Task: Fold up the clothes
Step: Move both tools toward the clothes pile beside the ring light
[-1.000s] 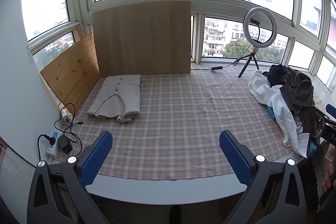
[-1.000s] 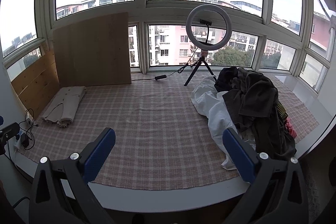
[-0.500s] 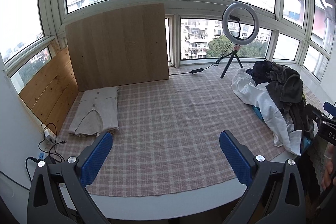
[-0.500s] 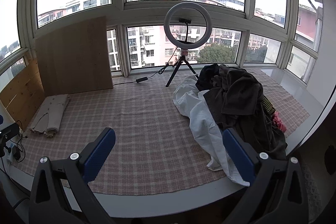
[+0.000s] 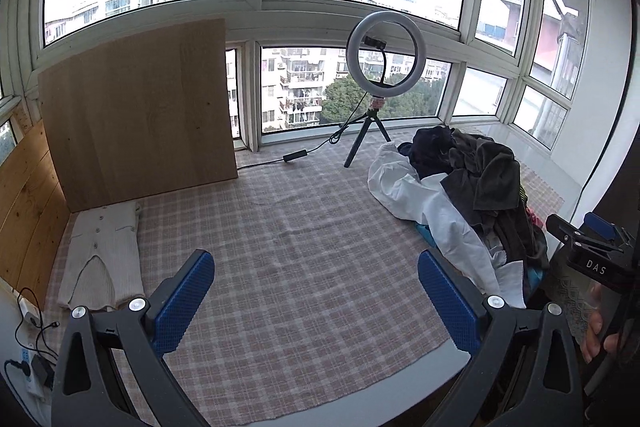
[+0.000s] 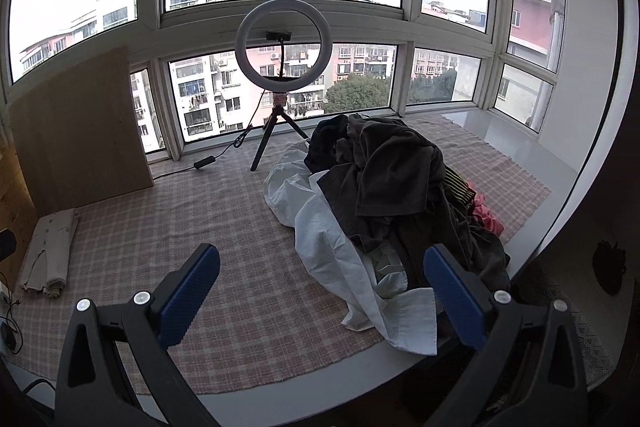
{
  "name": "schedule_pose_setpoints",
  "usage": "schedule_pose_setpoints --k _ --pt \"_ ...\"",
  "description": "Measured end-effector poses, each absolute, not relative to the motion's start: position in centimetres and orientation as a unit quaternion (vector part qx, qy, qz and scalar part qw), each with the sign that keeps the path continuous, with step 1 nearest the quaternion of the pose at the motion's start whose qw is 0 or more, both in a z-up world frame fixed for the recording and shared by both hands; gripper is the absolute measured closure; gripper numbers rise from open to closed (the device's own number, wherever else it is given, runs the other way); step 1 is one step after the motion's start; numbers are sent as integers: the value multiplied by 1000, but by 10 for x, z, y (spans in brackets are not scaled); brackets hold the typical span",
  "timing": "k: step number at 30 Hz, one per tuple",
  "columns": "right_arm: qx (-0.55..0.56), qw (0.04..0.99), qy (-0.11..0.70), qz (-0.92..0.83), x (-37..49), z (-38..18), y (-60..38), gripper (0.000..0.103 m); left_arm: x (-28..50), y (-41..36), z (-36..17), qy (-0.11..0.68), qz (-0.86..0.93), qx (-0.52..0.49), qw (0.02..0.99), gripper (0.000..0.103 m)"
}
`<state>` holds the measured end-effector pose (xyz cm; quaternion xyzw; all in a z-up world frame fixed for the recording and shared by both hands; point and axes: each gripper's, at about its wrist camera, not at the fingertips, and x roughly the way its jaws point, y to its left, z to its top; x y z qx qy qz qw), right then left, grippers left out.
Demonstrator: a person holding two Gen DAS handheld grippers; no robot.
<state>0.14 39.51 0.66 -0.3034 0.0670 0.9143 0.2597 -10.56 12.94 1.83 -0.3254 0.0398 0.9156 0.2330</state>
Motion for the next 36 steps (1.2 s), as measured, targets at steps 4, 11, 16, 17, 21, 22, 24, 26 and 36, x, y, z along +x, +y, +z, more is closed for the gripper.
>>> schedule_pose_setpoints --k 4,11,16,17,21,22,24,26,36 --pt "-298 281 72 909 -2 8 400 0 -124 137 19 54 913 -323 243 1" --pt "-277 304 69 909 -16 11 400 0 -156 146 21 78 913 -311 250 1" --pt "-284 324 65 900 -32 16 402 0 -178 156 23 105 915 -295 252 1" --pt "-285 333 61 897 -35 17 402 0 -182 158 24 108 915 -293 255 1" --pt "-286 359 50 887 -45 23 405 0 -199 168 26 111 910 -291 274 1" --pt "-286 364 49 885 -48 24 407 0 -203 172 26 113 909 -290 278 1" --pt "-288 372 51 881 -52 24 414 0 -207 180 27 119 909 -285 280 1" --pt "-291 374 57 879 -56 24 422 0 -211 188 27 121 908 -286 283 1" --pt "-294 349 75 887 -77 13 484 0 -222 236 25 116 909 -292 273 1"
